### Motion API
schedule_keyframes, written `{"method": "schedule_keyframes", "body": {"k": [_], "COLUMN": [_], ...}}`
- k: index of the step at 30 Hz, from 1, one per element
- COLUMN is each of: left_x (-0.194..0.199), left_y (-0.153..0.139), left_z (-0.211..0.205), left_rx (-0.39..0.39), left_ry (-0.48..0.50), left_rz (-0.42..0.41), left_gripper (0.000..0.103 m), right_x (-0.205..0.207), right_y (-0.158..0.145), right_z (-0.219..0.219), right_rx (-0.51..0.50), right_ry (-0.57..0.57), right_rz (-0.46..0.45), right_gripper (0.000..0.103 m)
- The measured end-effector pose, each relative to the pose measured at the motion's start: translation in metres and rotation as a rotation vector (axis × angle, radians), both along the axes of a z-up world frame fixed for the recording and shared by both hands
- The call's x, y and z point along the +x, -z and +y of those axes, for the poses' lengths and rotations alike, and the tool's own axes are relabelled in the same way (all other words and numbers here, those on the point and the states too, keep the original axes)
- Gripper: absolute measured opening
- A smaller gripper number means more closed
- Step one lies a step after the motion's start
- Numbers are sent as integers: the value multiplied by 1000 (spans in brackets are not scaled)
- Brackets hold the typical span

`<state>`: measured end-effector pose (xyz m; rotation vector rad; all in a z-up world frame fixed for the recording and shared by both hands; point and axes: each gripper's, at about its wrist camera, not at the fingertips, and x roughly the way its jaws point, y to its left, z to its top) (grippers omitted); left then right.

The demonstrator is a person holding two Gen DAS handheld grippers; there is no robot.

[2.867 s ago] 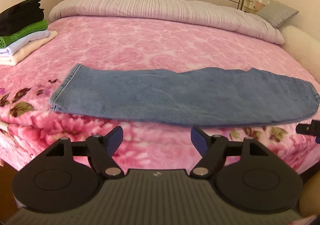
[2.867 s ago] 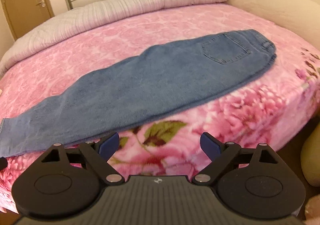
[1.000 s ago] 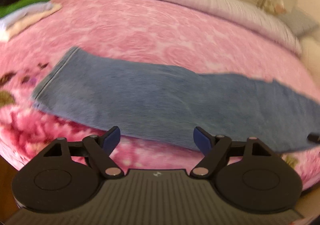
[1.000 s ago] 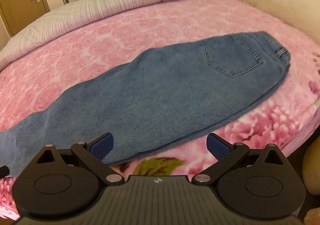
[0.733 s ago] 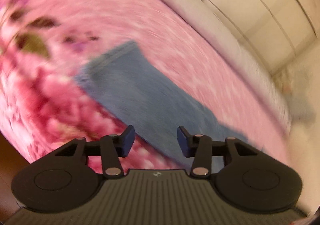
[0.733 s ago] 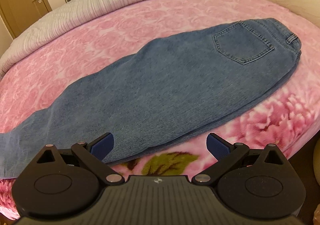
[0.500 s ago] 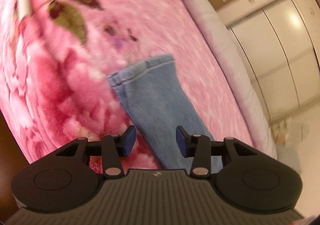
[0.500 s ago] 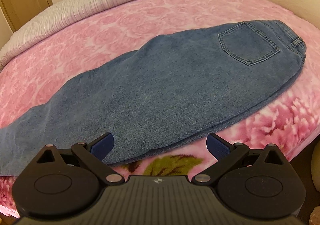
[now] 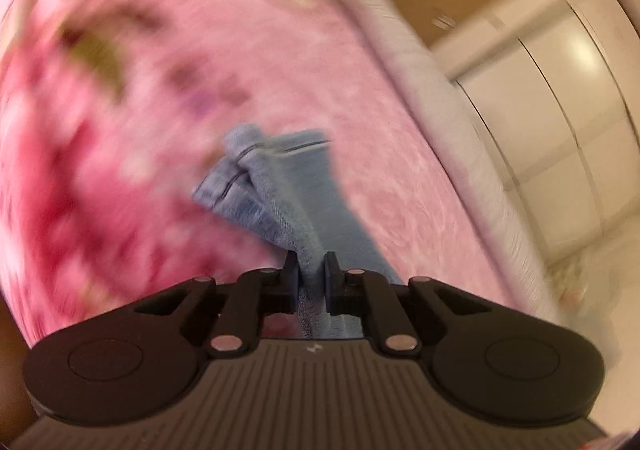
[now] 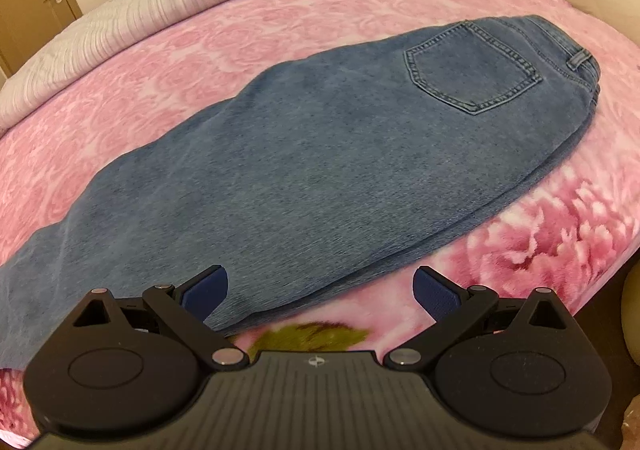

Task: Fold clothes
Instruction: 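Grasp the leg hems with the left gripper and fold them onto the waistband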

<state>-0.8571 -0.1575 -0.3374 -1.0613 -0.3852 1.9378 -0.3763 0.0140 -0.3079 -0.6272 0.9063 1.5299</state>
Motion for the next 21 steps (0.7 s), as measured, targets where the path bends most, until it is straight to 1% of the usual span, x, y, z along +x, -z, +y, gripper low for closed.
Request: {"method": "schedule_keyframes", "body": {"k": [3,6,8,10,11,13,14,15,16,17,19,20,21], "left_x": [31,83,125,171,193,233,250,261,267,270,265,259,252], "left_y": [-38,-71,-85,-84,-77,-55,-44,-33,-25,-19,-19,-23,-27], "left_z": [25,56,77,99,111,133,143,149,152,152,140,134,128], "left_rx": [-4,47,97,125,117,67,35,1,-31,-46,-33,-27,-23], "left_ry": [132,311,451,611,694,860,932,982,1020,1044,1057,1067,1078], "left_rz": [217,410,505,552,557,543,529,502,470,435,379,365,357], "left_gripper": [7,7,8,10,11,17,18,18,19,19,19,21,28], "right_x": [13,30,42,53,59,69,73,77,81,85,89,90,90], "right_y": [1,2,3,3,3,3,4,5,5,5,3,3,3], "right_z": [4,8,11,13,14,15,16,16,17,18,16,15,15], "right_rx": [10,23,30,40,45,54,55,54,50,48,61,67,71], "right_ry": [21,58,85,113,126,149,160,169,179,185,181,173,160], "right_rz": [19,33,46,57,62,73,77,84,93,103,141,175,218], "right_gripper": [102,102,102,102,102,102,102,102,102,102,102,102,101]}}
